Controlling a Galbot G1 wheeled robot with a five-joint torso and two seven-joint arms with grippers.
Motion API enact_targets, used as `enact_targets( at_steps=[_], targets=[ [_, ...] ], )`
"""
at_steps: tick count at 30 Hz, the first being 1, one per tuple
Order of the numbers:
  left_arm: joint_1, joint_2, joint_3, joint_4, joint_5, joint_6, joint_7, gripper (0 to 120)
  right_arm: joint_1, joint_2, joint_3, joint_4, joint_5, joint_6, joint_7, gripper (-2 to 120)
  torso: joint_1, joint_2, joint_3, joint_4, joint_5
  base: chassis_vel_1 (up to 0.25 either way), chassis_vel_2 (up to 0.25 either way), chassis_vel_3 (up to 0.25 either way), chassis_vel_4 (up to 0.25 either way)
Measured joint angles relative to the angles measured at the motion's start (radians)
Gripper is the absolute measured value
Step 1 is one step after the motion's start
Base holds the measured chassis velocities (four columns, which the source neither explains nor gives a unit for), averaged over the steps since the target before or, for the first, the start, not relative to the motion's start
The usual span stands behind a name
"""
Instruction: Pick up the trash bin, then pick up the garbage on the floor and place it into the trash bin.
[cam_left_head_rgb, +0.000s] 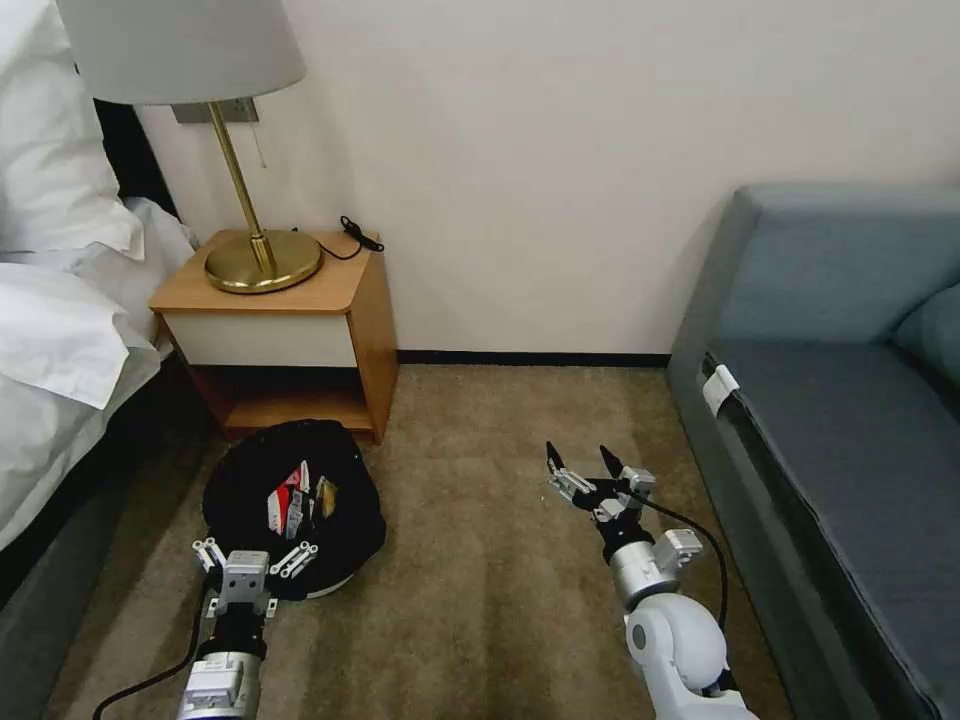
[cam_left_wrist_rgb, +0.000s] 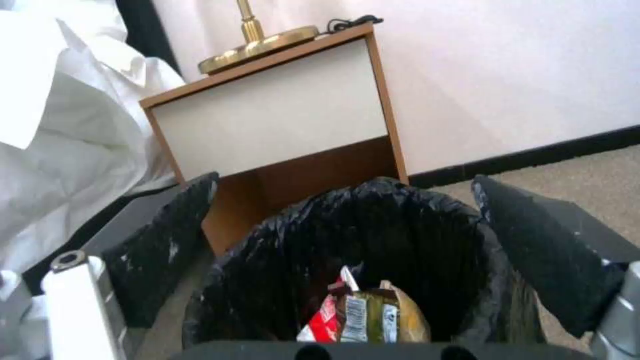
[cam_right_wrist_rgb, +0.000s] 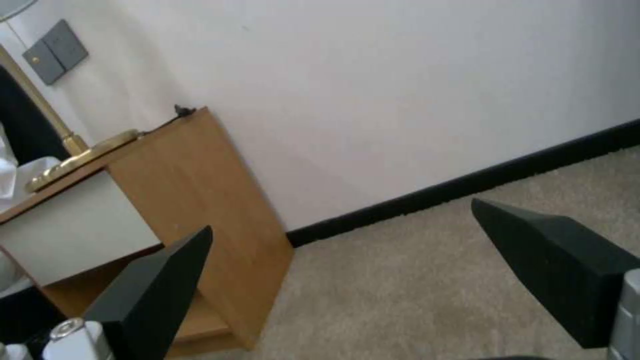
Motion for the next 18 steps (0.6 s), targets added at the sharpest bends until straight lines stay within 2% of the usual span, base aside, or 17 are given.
enact_targets(
  at_steps=[18],
  targets=[
    [0.000,0.000,0.000,0.000,0.000,0.000,0.000,100,0.000,0.000,0.000,0.000,0.000,0.000,0.000,100,0.000,0.000,0.000,0.0000,0.0000,0.000,0.000,0.000,0.000]
  ],
)
